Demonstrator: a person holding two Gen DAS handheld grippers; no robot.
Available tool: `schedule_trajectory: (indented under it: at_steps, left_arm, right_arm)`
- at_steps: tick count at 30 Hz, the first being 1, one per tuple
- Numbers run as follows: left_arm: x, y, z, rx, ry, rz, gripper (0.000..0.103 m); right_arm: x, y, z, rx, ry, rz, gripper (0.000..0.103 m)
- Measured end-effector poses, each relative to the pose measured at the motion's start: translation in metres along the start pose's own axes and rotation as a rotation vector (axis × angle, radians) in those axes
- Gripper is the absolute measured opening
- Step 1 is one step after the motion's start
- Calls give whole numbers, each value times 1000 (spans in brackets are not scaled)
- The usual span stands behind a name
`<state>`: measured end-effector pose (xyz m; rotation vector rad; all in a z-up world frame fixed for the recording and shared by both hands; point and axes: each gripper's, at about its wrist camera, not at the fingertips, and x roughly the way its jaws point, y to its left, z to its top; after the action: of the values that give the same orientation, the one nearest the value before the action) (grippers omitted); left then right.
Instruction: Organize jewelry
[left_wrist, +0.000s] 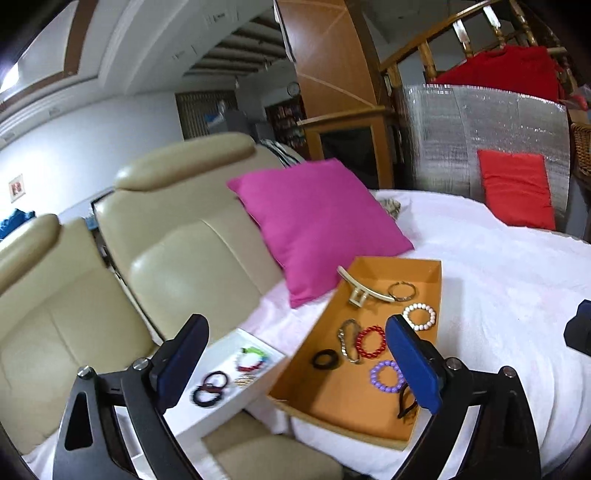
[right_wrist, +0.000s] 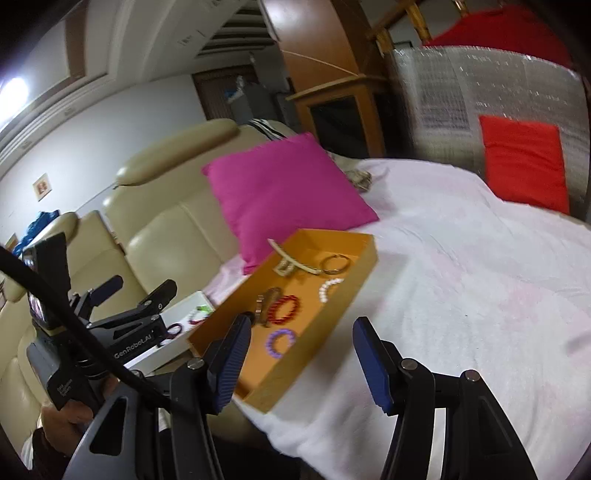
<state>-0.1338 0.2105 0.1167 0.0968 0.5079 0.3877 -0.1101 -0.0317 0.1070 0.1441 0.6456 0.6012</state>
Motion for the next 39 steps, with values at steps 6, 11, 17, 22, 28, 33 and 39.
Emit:
schedule_trajectory:
  at_steps: [6,11,17,22,28,33,39]
  left_arm:
    - [-58,20,8,-5,-64,13,97]
    - [-106,23,11,36,-130,29,97]
    - [-150,26,12,51,-190,25,101]
    - [-158,26,11,51,-197,26,101]
    - [-130,22,6,48,-116,17,101]
    - [-106,22,-3,60,-54,16,101]
    - [-86,32,-12,49,-18,35,101]
  right_arm:
    - [-53,40,-10,-57,-37,4,61]
    - [-100,63,-17,-97,-82,6,61]
    - [-145,76,-27,-107,-134,-4,63]
    - [-164,78,-33,-103,-160,-11,64]
    - [-148,67,-31,-58,-137,-23,65]
    - [-126,60,-30,-7,-98,-18,65]
    - [-109,67,-29,15,-85,-19,65]
